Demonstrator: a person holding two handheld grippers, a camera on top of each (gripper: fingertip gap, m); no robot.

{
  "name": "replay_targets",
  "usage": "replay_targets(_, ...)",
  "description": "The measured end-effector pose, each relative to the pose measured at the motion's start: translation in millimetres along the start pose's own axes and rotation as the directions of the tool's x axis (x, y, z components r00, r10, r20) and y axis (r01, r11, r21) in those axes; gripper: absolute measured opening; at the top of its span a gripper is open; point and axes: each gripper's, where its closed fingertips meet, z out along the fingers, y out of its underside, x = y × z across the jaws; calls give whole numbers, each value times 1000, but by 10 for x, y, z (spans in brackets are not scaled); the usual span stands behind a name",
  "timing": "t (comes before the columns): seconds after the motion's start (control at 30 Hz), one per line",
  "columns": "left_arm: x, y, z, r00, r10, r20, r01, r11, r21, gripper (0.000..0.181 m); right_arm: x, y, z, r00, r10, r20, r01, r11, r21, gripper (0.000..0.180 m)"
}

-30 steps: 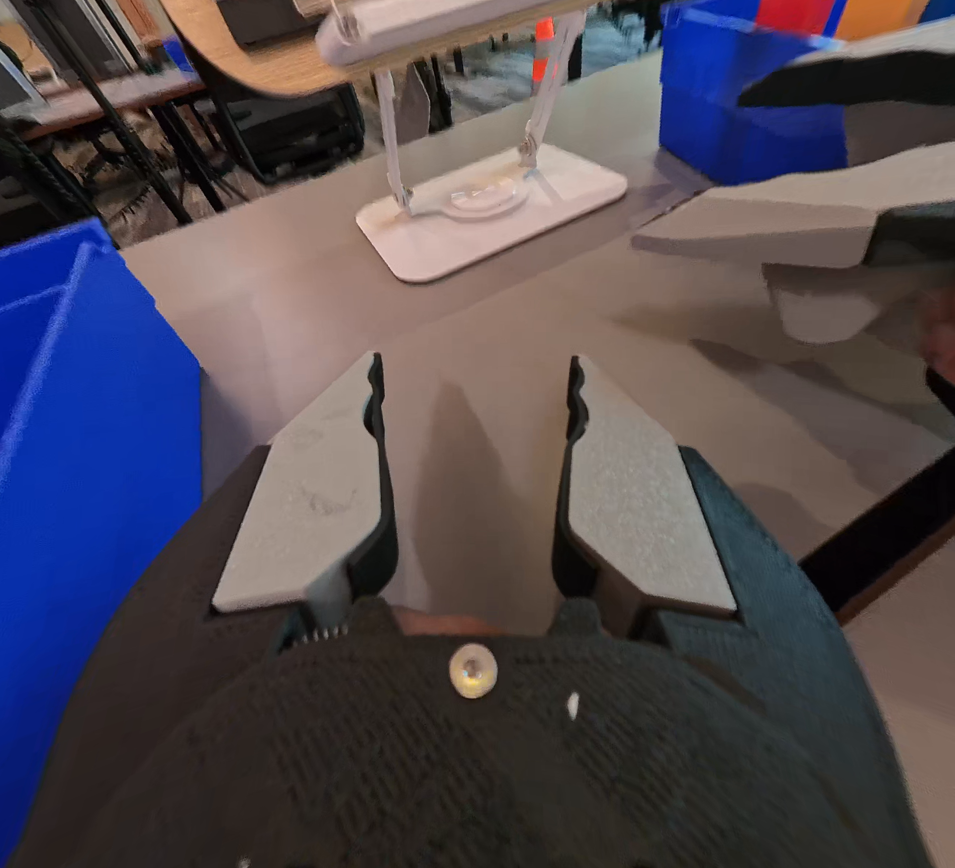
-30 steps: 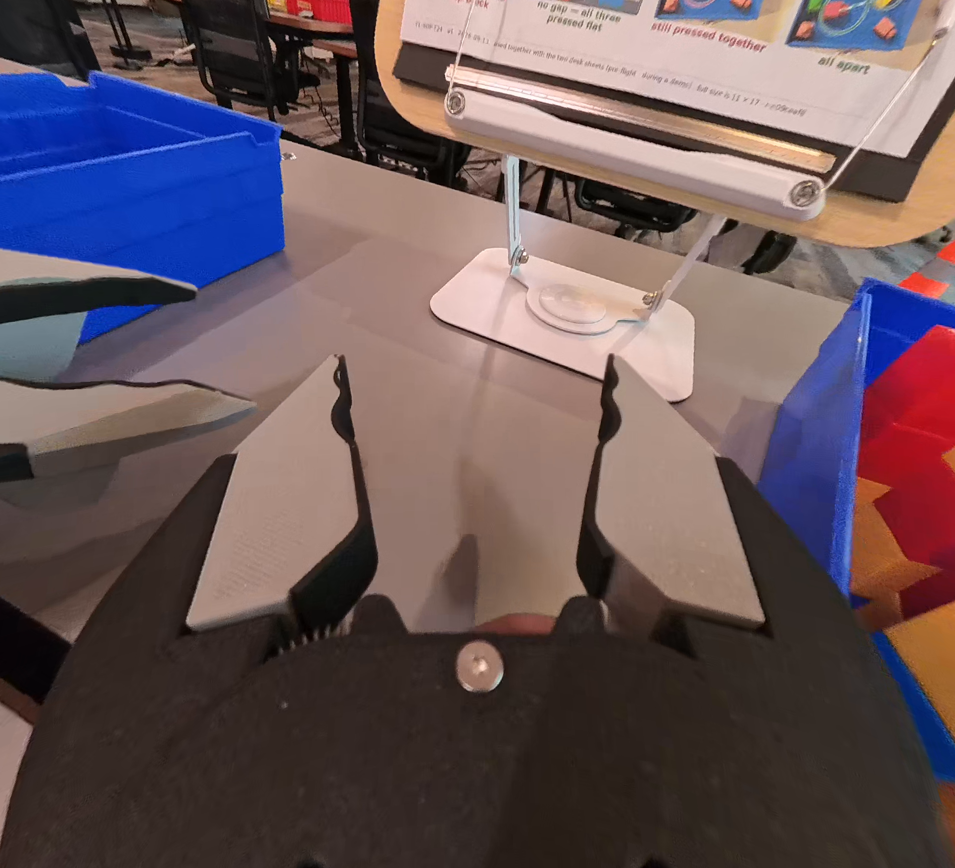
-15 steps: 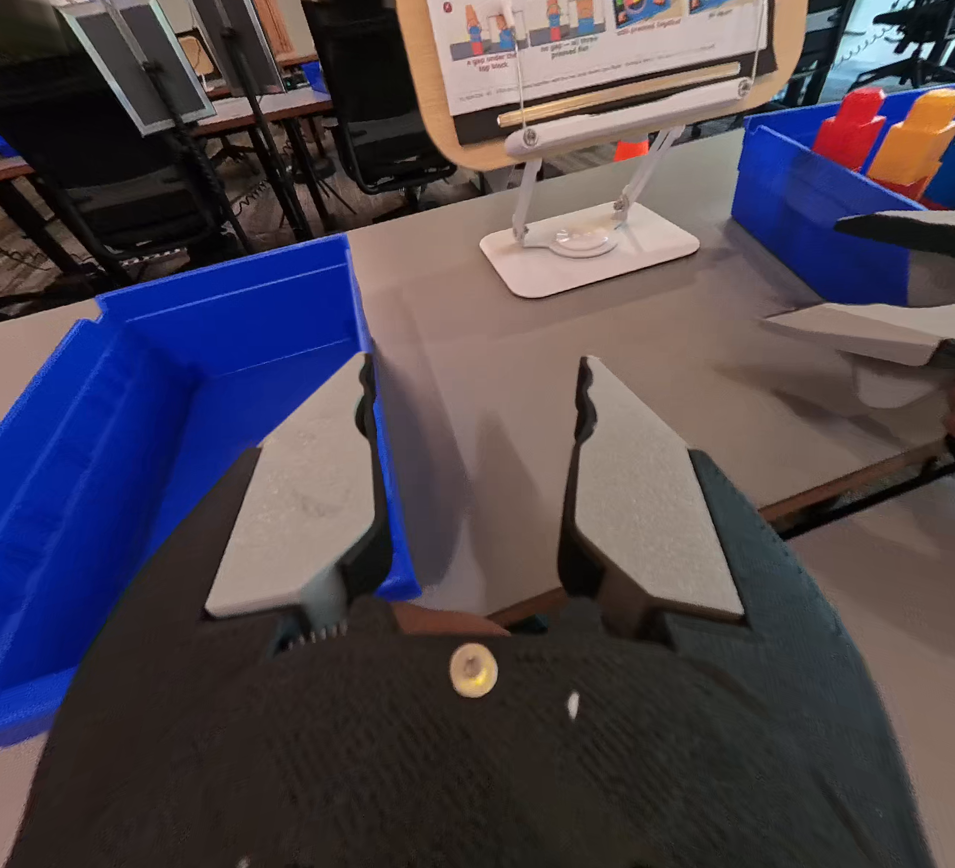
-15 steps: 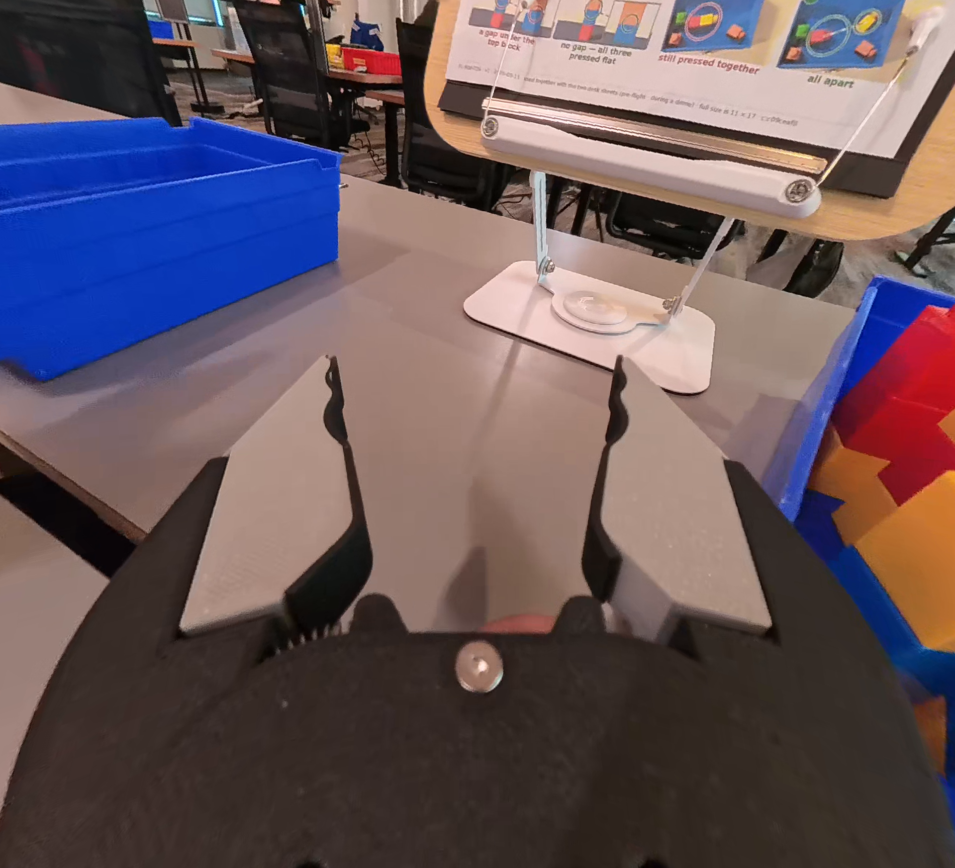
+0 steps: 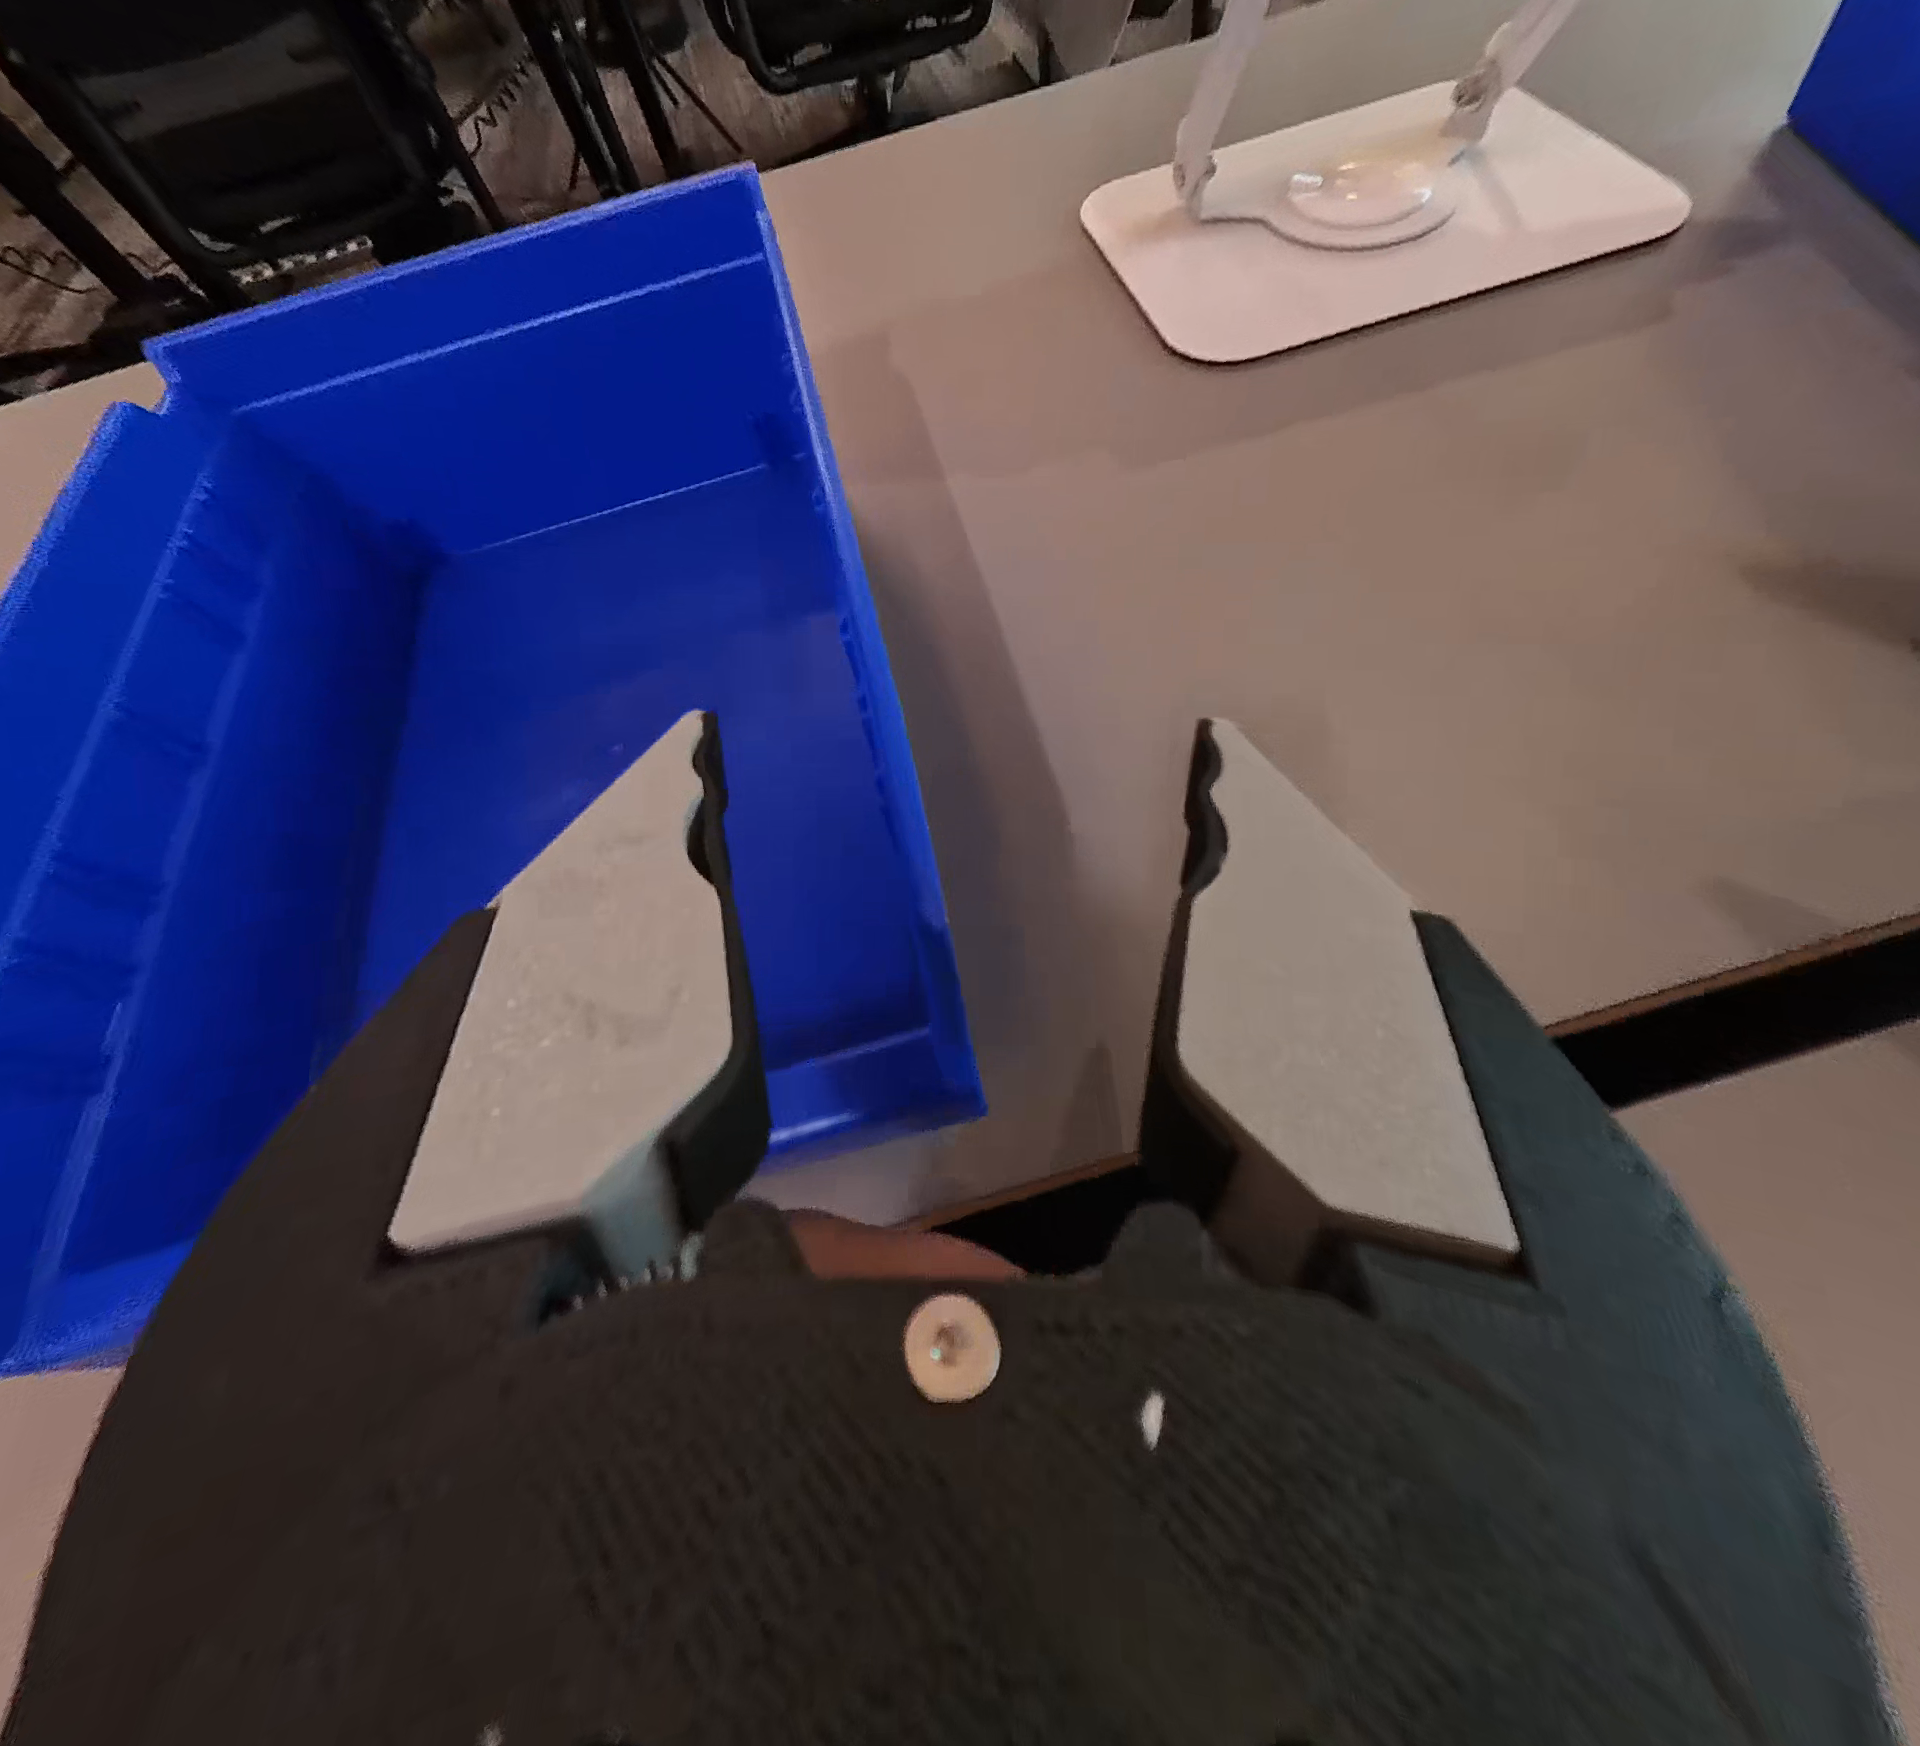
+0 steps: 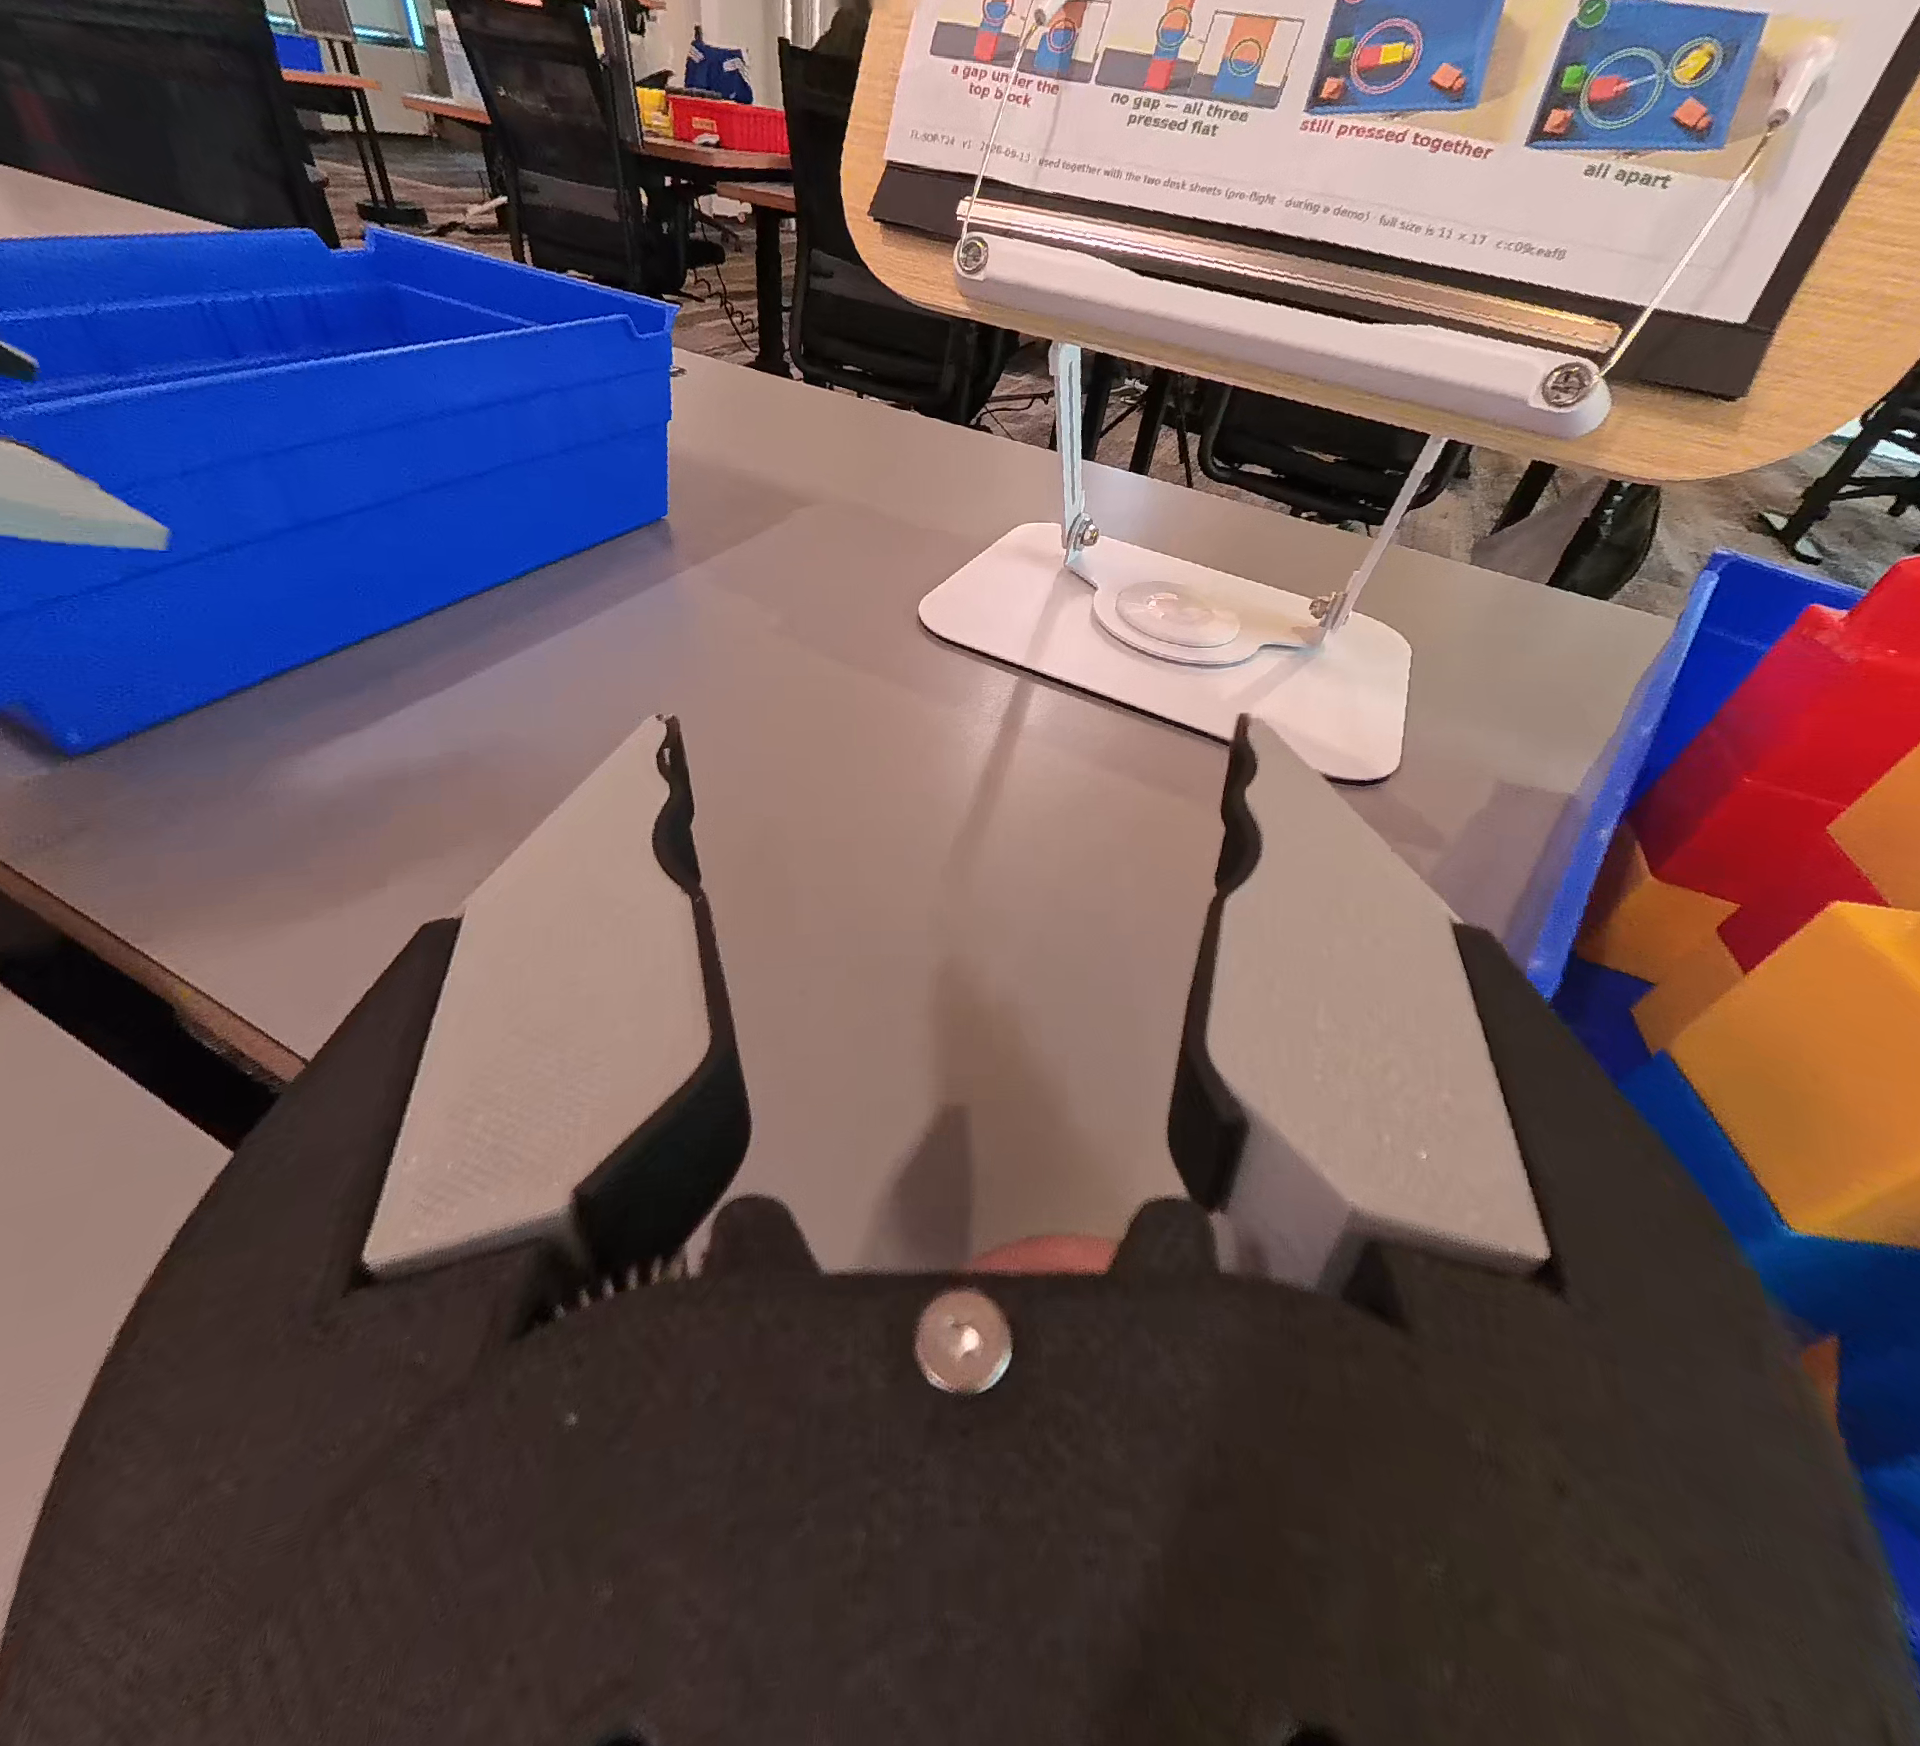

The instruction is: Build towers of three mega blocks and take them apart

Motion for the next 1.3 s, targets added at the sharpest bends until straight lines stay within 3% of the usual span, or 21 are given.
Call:
replay_targets(0.13, 8, 91, 159, 1000, -4, -26, 3, 999, -51, 74, 120, -14, -51, 998, -23, -56, 23, 1000, -5, 99)
replay_targets(0.33, -38, 210, 329, 997, -56, -59, 51, 995, -80, 35, 526, -24, -226, 982, 12, -189, -11, 1000, 4, 94)
replay_targets(0.4, -52, 241, 365, 997, -51, -58, 47, 996, -78, 32, 661, 35, -264, 973, 44, -226, -49, 999, -15, 93)
replay_targets(0.57, -276, 293, 320, 995, 78, 61, -72, 992, -100, 7, 848, 127, -319, 954, 82, -289, -97, 994, -41, 90)
replay_targets(0.7, -349, 360, 210, 998, 56, 2, -55, 993, -103, 5, 891, 188, -314, 947, 65, -315, -94, 992, -78, 87)
replay_targets(0.83, -397, 419, 109, 999, 17, -34, -20, 993, -118, 4, 913, 338, -246, 948, 50, -315, -105, 982, -159, 72)
replay_targets(0.9, -405, 443, 65, 999, 17, -45, -22, 993, -118, 4, 934, 418, -204, 951, 38, -305, -104, 973, -204, 41)
replay_targets(0.97, -403, 461, 23, 998, 10, -56, -16, 993, -121, 4, 1010, 434, -199, 946, 30, -322, -103, 972, -211, 21)
replay_targets(1.3, -414, 522, -99, 995, 7, -95, -18, 992, -122, 4, 966, 453, -370, 974, 29, -226, -84, 967, -239, 17)
